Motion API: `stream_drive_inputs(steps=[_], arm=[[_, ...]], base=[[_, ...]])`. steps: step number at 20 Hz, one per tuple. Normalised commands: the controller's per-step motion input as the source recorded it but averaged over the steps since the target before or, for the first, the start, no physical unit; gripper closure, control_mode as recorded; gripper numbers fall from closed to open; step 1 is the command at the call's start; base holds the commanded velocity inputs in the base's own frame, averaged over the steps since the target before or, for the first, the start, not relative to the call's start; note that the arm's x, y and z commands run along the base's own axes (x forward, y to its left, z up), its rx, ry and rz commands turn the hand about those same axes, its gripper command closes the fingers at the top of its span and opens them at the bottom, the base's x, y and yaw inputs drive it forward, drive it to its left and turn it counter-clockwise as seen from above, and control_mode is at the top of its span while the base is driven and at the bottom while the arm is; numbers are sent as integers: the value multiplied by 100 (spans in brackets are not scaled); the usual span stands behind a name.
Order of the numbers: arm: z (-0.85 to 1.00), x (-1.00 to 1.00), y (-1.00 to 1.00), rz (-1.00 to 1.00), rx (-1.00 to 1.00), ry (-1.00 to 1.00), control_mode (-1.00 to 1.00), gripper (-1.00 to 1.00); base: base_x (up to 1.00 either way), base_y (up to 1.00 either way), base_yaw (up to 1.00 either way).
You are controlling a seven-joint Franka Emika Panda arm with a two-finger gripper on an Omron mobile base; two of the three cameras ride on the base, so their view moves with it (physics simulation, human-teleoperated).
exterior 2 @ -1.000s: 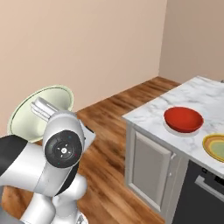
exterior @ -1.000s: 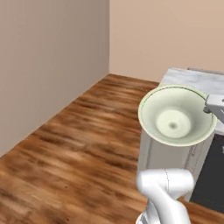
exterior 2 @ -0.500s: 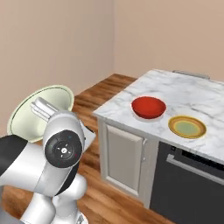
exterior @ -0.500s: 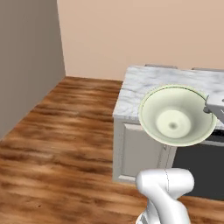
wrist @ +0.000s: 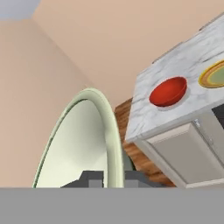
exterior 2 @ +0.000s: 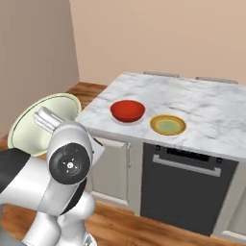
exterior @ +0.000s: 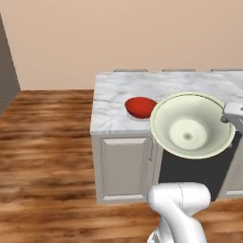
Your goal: Move the bowls from the cabinet to the plates on the dining table.
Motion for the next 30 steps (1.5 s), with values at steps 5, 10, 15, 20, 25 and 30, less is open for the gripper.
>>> stream_drive_inputs(steps=[5, 10, 15, 20, 25, 30], arm=[[0, 0, 0, 0, 0, 0, 100, 100], [0, 0, 0, 0, 0, 0, 100, 100], [0, 0, 0, 0, 0, 0, 100, 100], [0, 0, 0, 0, 0, 0, 100, 100], [0, 0, 0, 0, 0, 0, 100, 100], [0, 0, 0, 0, 0, 0, 100, 100]], base=[[0, -30, -42], [-1, -4, -7], [19, -36, 0], [36, -81, 2], [20, -75, 3], [0, -45, 3]])
